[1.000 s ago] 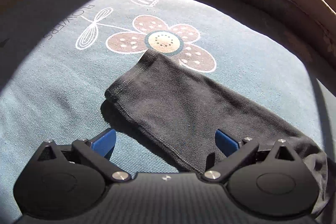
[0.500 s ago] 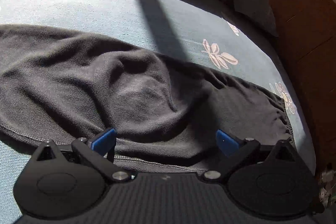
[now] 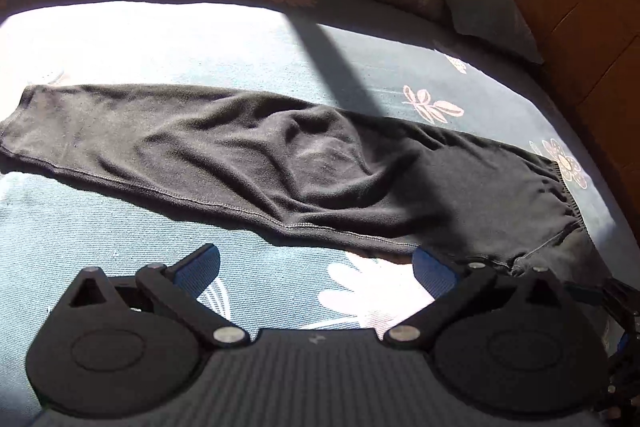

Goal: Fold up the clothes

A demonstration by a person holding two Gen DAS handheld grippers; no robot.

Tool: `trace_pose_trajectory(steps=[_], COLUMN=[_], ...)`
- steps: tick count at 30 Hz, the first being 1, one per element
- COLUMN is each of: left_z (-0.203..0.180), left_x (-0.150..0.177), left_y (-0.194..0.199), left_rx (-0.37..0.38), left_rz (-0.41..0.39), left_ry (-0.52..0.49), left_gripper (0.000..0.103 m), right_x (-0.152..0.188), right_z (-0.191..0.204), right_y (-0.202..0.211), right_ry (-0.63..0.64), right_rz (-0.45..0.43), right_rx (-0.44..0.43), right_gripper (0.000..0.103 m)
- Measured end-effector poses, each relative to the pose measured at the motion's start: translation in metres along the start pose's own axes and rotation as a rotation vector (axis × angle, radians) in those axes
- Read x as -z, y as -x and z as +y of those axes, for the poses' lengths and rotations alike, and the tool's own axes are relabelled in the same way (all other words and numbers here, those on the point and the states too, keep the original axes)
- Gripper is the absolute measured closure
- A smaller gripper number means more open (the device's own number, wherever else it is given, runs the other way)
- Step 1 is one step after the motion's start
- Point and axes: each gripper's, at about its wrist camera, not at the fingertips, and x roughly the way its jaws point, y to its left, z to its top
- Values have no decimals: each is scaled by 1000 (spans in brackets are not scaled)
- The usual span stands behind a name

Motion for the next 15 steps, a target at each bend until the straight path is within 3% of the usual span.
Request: trace_pose_trajectory(steps=[4, 9, 15], left_z=[-1, 5, 13], left_x=[23, 44, 63], left_y=[25, 51, 70], left_rx=[-107, -244, -262], left_rz=[-17, -34, -58], left_ry=[-51, -85, -53], left_gripper=[1, 1, 1], right_x=[-26, -67, -86], right_z=[8, 26, 30], right_y=[-22, -74, -147], right_ry=[69, 163, 104], right_rz=[9, 32, 120], right_rx=[16, -87, -103], right_gripper=[0, 0, 0])
